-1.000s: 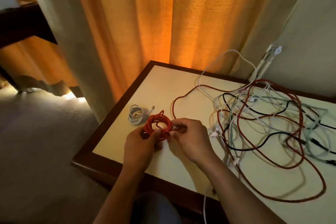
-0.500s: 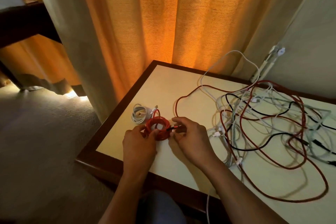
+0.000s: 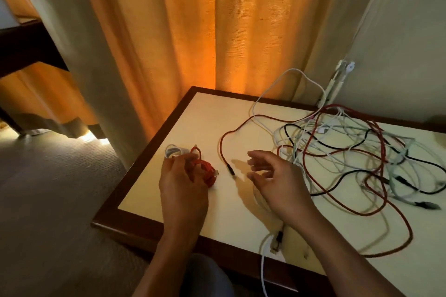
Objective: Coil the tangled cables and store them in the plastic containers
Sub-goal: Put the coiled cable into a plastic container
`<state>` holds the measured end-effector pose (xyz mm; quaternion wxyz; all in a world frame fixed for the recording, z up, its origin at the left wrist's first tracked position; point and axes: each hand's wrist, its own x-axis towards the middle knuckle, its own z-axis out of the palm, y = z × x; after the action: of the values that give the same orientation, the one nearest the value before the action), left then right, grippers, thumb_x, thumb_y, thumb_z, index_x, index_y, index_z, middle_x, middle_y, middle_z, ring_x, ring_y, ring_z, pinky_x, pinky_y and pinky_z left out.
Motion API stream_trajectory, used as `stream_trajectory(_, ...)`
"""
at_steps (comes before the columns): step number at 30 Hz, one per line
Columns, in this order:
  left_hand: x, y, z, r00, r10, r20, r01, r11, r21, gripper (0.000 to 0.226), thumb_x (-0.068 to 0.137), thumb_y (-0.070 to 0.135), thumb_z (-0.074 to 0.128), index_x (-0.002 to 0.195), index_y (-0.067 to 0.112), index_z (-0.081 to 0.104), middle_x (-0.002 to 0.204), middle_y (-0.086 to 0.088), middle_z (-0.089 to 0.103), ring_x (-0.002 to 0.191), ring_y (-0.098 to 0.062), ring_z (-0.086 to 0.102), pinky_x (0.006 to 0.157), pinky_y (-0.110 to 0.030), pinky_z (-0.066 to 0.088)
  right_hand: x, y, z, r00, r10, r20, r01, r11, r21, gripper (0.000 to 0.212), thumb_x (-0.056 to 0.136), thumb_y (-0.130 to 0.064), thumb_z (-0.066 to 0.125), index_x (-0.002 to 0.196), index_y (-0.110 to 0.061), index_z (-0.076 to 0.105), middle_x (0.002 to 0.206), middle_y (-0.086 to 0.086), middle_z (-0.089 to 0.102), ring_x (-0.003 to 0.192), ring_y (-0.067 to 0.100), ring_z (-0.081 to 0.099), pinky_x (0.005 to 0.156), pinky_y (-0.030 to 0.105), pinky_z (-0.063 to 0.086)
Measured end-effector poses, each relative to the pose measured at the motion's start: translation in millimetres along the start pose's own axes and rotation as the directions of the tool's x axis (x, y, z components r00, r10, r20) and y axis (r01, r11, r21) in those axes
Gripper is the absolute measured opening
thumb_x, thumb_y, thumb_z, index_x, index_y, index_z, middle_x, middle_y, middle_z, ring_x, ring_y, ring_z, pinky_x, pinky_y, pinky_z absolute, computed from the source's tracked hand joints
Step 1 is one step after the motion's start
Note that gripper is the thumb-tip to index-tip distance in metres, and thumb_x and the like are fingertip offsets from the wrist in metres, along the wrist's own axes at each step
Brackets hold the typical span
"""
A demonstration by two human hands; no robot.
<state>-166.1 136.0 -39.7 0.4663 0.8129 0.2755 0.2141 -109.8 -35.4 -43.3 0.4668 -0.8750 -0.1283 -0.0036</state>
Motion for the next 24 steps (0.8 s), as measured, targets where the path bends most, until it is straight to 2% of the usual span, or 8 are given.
stream_trajectory(3, -7.3, 11.5, 3.2, 0.989, 0.147, -0.031, -0.146, 0.989, 0.027, 0.031, 0.100, 0.009, 0.060, 0.129, 0.018, 0.065, 0.135, 0.005, 0.053, 0.110, -0.004, 0.053, 0.092, -0.014, 0.046, -10.8, 11.1, -32.1, 0.996, 0.025, -0.090, -0.020, 0.999, 0.047, 0.041, 0.089, -0.011, 0.076, 0.122, -0.033, 0.069, 0.106, -0.019, 0.072, 0.098, -0.005, 0.066, 0.086, 0.021, 0.057)
stream_trajectory(4, -11.3, 19.0, 7.3, 0.976, 0.215, -0.026, -0.214, 0.976, 0.045, 0.031, 0.098, 0.008, 0.061, 0.127, 0.018, 0.066, 0.133, 0.006, 0.053, 0.109, -0.004, 0.054, 0.087, -0.011, 0.044, -15.6, 16.2, -45.6, 0.991, 0.035, -0.130, -0.027, 0.997, 0.066, 0.038, 0.089, -0.012, 0.076, 0.119, -0.033, 0.070, 0.105, -0.020, 0.073, 0.097, -0.004, 0.067, 0.085, 0.022, 0.057)
stream_trajectory(7, -23.6, 39.2, 27.4, 0.924, 0.377, 0.067, -0.379, 0.925, 0.025, 0.029, 0.097, 0.007, 0.063, 0.122, 0.022, 0.067, 0.125, 0.012, 0.055, 0.101, -0.007, 0.061, 0.077, -0.015, 0.054, -27.7, 28.1, -77.1, 0.975, 0.081, -0.207, -0.059, 0.993, 0.106, 0.031, 0.090, -0.016, 0.074, 0.116, -0.033, 0.072, 0.103, -0.021, 0.073, 0.096, -0.005, 0.068, 0.085, 0.024, 0.057)
stream_trajectory(10, -42.2, 62.1, 63.3, 0.841, 0.497, 0.212, -0.497, 0.866, -0.058, 0.021, 0.098, 0.010, 0.064, 0.114, 0.024, 0.069, 0.115, 0.014, 0.058, 0.091, 0.000, 0.060, 0.071, -0.015, 0.053, -38.3, 37.3, -109.5, 0.957, 0.113, -0.267, -0.093, 0.992, 0.086, 0.028, 0.090, -0.020, 0.074, 0.114, -0.033, 0.073, 0.104, -0.020, 0.073, 0.097, -0.005, 0.067, 0.085, 0.024, 0.056)
stream_trajectory(12, -54.4, 75.2, 88.8, 0.790, 0.530, 0.309, -0.527, 0.844, -0.099, 0.019, 0.100, 0.015, 0.063, 0.112, 0.027, 0.070, 0.112, 0.017, 0.058, 0.096, 0.006, 0.057, 0.073, -0.009, 0.049, -43.9, 42.9, -130.7, 0.941, 0.135, -0.309, -0.118, 0.990, 0.075, 0.028, 0.091, -0.020, 0.074, 0.115, -0.034, 0.072, 0.105, -0.021, 0.073, 0.098, -0.005, 0.067, 0.085, 0.022, 0.055)
stream_trajectory(16, -70.6, 91.4, 132.7, 0.750, 0.515, 0.415, -0.499, 0.852, -0.155, 0.017, 0.100, 0.019, 0.063, 0.109, 0.031, 0.071, 0.112, 0.019, 0.060, 0.100, 0.009, 0.056, 0.076, -0.006, 0.044, -56.2, 61.3, -169.2, 0.900, 0.200, -0.388, -0.169, 0.979, 0.115, 0.029, 0.091, -0.017, 0.074, 0.115, -0.033, 0.073, 0.106, -0.019, 0.073, 0.100, -0.003, 0.067, 0.084, 0.022, 0.055)
stream_trajectory(21, -81.7, 101.8, 172.3, 0.708, 0.545, 0.449, -0.514, 0.834, -0.201, 0.012, 0.097, 0.021, 0.069, 0.103, 0.031, 0.072, 0.110, 0.016, 0.065, 0.097, 0.007, 0.059, 0.077, -0.022, 0.052, -64.9, 95.1, -208.4, 0.832, 0.244, -0.498, -0.211, 0.970, 0.123, 0.024, 0.091, -0.015, 0.075, 0.109, -0.030, 0.075, 0.103, -0.017, 0.074, 0.099, 0.000, 0.068, 0.087, 0.023, 0.055)
stream_trajectory(24, -81.4, 105.5, 186.2, 0.673, 0.568, 0.474, -0.549, 0.813, -0.194, 0.012, 0.096, 0.025, 0.068, 0.105, 0.032, 0.071, 0.110, 0.015, 0.066, 0.096, 0.008, 0.060, 0.078, -0.022, 0.056, -61.8, 111.4, -237.2, 0.787, 0.199, -0.584, -0.238, 0.971, 0.011, 0.020, 0.091, -0.017, 0.075, 0.108, -0.029, 0.075, 0.104, -0.016, 0.074, 0.102, 0.006, 0.068, 0.092, 0.026, 0.051)
